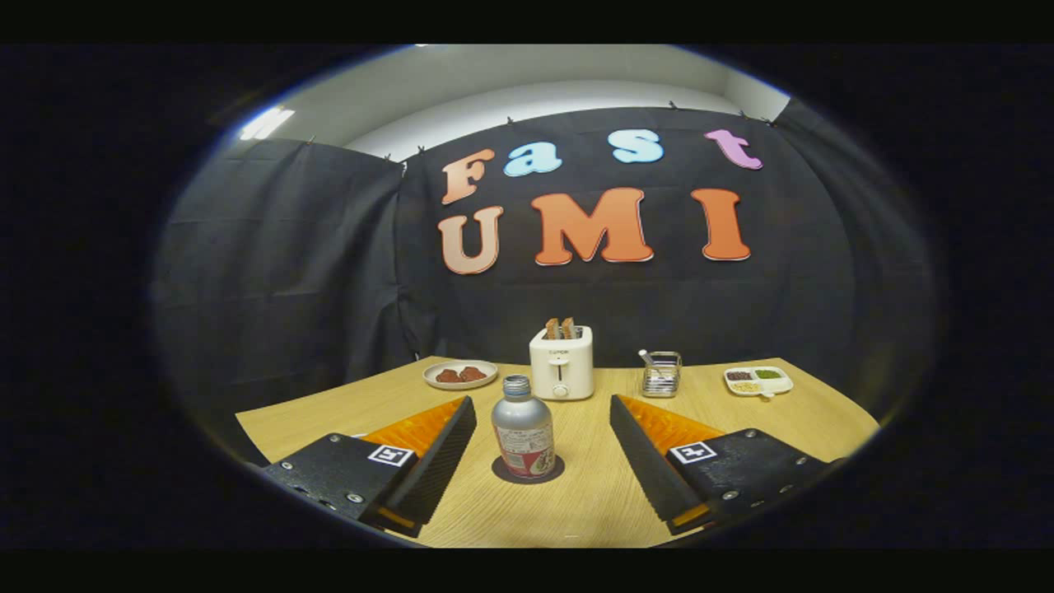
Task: Take the bottle from table, then pour the juice into the cup, finally place the bottle on the coaster
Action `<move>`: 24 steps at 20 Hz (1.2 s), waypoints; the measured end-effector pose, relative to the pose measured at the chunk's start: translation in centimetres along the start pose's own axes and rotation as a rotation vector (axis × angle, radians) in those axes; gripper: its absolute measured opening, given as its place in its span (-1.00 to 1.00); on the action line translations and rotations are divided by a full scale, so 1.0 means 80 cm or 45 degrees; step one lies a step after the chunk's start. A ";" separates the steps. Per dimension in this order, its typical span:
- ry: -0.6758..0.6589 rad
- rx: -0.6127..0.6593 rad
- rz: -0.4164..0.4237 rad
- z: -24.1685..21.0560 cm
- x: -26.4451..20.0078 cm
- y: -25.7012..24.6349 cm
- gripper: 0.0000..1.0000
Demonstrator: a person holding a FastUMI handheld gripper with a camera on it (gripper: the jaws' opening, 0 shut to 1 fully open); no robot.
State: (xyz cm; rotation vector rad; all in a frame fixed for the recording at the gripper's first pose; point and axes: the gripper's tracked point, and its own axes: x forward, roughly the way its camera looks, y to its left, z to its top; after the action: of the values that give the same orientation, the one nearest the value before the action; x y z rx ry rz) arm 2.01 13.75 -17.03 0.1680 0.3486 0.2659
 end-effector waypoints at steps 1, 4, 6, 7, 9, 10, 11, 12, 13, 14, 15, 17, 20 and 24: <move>-0.018 -0.001 -0.005 0.007 -0.009 -0.003 0.94; -0.065 -0.048 -0.036 0.024 -0.037 -0.012 0.94; -0.078 -0.078 -0.065 0.028 -0.054 -0.021 0.94; -0.084 -0.085 -0.073 0.029 -0.061 -0.023 0.94; -0.089 -0.103 -0.093 0.028 -0.076 -0.031 0.94; -0.097 -0.113 -0.107 0.030 -0.084 -0.035 0.94; -0.106 -0.120 -0.129 0.031 -0.091 -0.042 0.94; -0.109 -0.126 -0.146 0.030 -0.096 -0.047 0.93; -0.108 -0.131 -0.164 0.028 -0.101 -0.052 0.94; -0.113 -0.135 -0.175 0.028 -0.106 -0.055 0.94; -0.115 -0.137 -0.182 0.028 -0.109 -0.057 0.94; -0.129 -0.138 -0.185 0.029 -0.117 -0.059 0.93; -0.148 -0.126 -0.181 0.031 -0.124 -0.059 0.94; -0.197 -0.186 -0.205 0.041 -0.129 -0.064 0.94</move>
State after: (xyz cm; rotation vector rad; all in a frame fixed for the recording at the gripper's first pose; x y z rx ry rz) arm -5.02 5.56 -11.83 0.0162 0.1865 0.1174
